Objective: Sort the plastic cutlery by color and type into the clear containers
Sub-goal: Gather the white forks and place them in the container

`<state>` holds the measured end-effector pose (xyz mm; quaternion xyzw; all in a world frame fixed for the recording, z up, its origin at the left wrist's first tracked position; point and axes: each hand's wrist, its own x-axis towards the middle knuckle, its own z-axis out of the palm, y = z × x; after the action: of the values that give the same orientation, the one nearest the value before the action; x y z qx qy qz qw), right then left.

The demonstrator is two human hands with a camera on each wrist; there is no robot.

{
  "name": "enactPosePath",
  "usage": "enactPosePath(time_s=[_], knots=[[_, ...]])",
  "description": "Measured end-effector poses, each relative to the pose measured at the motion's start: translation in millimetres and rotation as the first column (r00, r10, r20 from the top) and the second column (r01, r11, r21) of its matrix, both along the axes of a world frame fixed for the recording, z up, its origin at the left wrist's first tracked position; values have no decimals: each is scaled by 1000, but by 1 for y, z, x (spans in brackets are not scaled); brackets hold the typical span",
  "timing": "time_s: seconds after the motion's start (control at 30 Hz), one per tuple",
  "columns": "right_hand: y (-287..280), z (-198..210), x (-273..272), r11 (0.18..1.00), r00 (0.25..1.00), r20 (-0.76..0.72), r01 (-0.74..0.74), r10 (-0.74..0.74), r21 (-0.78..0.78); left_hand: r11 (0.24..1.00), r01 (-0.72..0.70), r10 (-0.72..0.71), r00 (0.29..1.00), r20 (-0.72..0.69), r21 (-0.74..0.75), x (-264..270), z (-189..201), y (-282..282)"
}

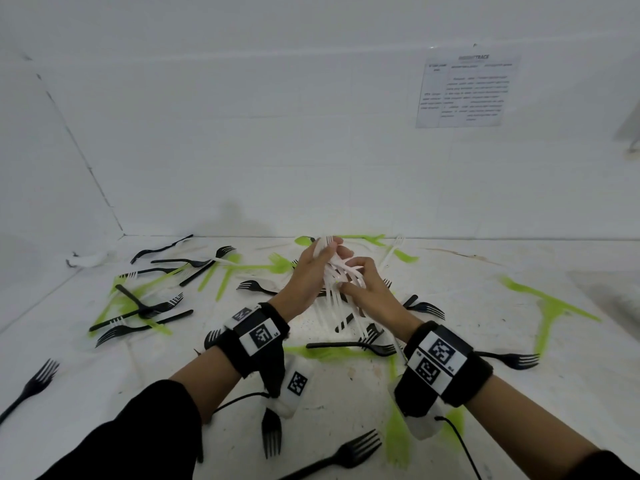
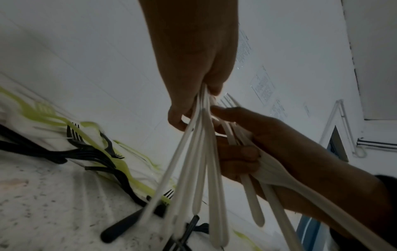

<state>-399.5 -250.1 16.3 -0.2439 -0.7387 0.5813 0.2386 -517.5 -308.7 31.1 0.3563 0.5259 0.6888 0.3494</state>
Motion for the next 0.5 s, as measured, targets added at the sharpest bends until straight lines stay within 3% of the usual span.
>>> enactPosePath(time_s=[0.23, 0.37, 0.5], knots=[[3, 11, 5, 979, 990, -81, 96, -112, -178, 995, -78, 75, 996, 52, 70, -7, 16, 3], [3, 10, 7, 964, 960, -99, 259, -264, -54, 983, -113, 112, 994, 12, 148, -13, 26, 5], [8, 2, 3, 945, 945, -64, 317, -322, -82, 969, -107, 129, 988, -86, 221, -12, 27, 5]])
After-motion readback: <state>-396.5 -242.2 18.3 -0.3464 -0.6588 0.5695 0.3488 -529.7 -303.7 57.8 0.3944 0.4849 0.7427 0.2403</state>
